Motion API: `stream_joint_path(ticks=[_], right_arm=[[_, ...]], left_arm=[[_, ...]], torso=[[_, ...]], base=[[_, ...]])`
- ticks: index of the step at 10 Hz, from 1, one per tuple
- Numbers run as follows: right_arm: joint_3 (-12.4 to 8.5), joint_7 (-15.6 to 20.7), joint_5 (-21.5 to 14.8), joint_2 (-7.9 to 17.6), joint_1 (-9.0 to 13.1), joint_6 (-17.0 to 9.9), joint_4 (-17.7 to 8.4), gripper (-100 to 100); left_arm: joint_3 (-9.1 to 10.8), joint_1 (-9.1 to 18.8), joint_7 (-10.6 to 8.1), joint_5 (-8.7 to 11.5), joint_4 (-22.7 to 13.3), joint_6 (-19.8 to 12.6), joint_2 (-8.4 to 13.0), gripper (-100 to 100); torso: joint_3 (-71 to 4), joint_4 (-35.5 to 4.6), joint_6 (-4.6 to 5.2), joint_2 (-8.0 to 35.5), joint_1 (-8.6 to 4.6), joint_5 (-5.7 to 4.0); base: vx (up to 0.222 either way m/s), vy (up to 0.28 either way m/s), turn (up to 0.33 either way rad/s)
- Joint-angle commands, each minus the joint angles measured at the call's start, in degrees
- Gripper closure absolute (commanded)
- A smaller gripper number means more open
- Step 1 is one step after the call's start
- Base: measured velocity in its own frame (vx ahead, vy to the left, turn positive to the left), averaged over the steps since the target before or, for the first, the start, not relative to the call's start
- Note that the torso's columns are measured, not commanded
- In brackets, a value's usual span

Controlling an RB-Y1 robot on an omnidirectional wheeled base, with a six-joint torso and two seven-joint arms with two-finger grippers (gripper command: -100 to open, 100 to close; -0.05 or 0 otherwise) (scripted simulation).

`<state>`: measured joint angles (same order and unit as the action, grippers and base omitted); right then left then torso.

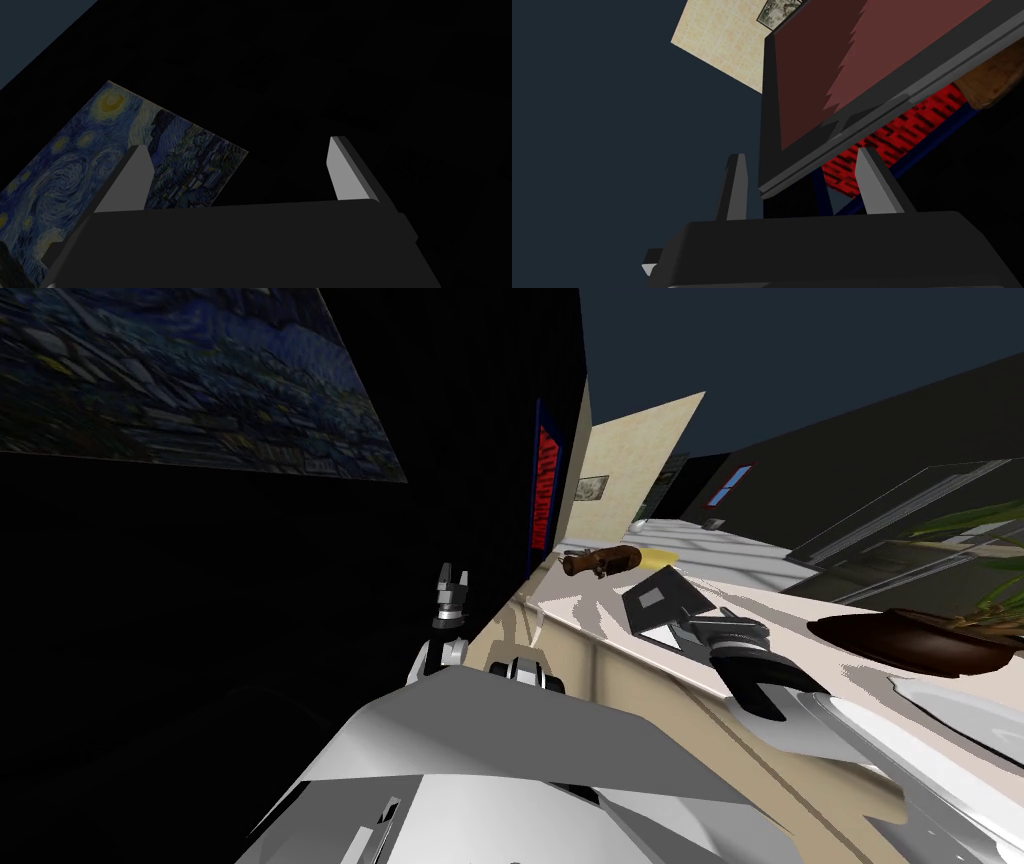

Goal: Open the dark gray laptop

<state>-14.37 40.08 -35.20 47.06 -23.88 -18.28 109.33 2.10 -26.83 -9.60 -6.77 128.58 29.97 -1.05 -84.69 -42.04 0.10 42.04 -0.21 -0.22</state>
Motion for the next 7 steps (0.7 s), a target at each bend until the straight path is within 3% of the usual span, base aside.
stream_joint_path(ticks=[1, 5, 7], right_arm=[[-0.1, -2.2, 1.0, -3.6, 2.6, 2.7, -3.3, 100], [-0.3, -5.2, 2.4, -8.3, 6.2, 6.3, -7.8, 100], [-0.4, -5.9, 2.7, -9.5, 7.1, 7.2, -8.9, 100]], left_arm=[[0.0, 0.0, 0.0, 0.0, 0.0, 0.0, 0.0, 0], [0.0, 0.0, 0.0, 0.0, 0.0, 0.0, 0.0, 0], [0.0, 0.0, 0.0, 0.0, 0.0, 0.0, 0.0, 0]], torso=[[0.0, 0.0, -0.07, 0.0, -0.01, -0.02], [0.0, 0.1, -0.1, 0.0, -0.06, -0.17], [-0.1, 0.1, -0.12, -0.1, 0.02, -0.1]], base=[[-0.06, -0.1, -0.019], [-0.048, -0.08, -0.007], [-0.032, -0.039, -0.019]])
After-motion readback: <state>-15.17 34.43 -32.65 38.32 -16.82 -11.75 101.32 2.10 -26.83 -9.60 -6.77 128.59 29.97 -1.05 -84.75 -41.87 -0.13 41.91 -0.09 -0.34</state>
